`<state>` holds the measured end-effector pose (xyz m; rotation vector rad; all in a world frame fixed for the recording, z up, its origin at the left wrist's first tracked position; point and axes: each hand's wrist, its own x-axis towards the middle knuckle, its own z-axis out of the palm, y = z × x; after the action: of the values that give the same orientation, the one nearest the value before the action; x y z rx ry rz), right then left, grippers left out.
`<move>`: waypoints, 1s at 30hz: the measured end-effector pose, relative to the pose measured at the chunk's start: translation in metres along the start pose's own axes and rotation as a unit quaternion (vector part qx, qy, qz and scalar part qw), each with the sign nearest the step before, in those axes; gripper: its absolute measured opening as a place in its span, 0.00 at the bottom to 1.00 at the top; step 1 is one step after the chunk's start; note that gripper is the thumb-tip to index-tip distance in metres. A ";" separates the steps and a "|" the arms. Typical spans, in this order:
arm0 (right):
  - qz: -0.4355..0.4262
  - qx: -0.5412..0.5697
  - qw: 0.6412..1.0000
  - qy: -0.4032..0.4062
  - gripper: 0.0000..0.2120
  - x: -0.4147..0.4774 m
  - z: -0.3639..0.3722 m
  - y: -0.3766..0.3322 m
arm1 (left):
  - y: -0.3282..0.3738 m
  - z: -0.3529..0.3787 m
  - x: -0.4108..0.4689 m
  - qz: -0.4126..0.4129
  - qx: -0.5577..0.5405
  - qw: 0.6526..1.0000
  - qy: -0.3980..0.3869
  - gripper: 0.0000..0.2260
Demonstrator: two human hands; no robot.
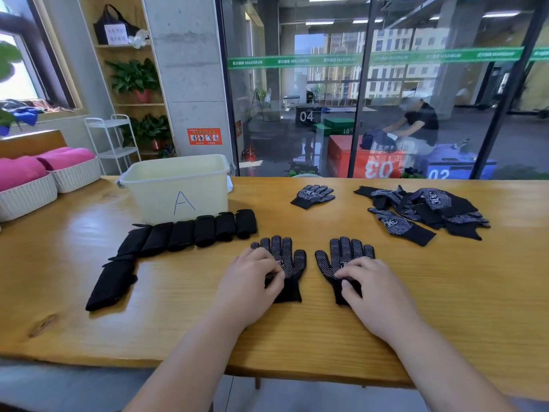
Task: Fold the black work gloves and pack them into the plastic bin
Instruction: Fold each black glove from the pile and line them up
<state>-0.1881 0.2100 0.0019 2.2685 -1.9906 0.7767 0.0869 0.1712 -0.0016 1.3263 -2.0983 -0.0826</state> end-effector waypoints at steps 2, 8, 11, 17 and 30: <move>-0.015 -0.009 1.000 -0.019 0.14 0.000 0.001 -0.001 | -0.001 0.000 -0.001 -0.019 0.000 1.000 -0.019 0.04; -0.022 0.038 0.999 0.028 0.10 0.000 0.000 -0.003 | 0.005 -0.003 0.000 -0.014 -0.003 1.000 0.025 0.01; -0.015 0.030 0.999 0.010 0.10 0.001 0.001 -0.002 | 0.003 -0.003 -0.001 -0.029 0.014 0.999 -0.010 0.03; -0.029 0.041 0.999 -0.010 0.14 0.002 0.001 -0.002 | 0.002 0.000 0.003 -0.055 0.009 0.998 -0.022 0.03; -0.023 0.221 0.975 0.021 0.25 0.000 -0.010 -0.003 | 0.046 -0.015 0.014 -0.108 -0.259 0.957 0.071 0.05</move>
<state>-0.1889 0.2135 0.0112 2.4756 -1.8879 1.3693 0.0549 0.1868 0.0346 1.1853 -1.6475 -0.5728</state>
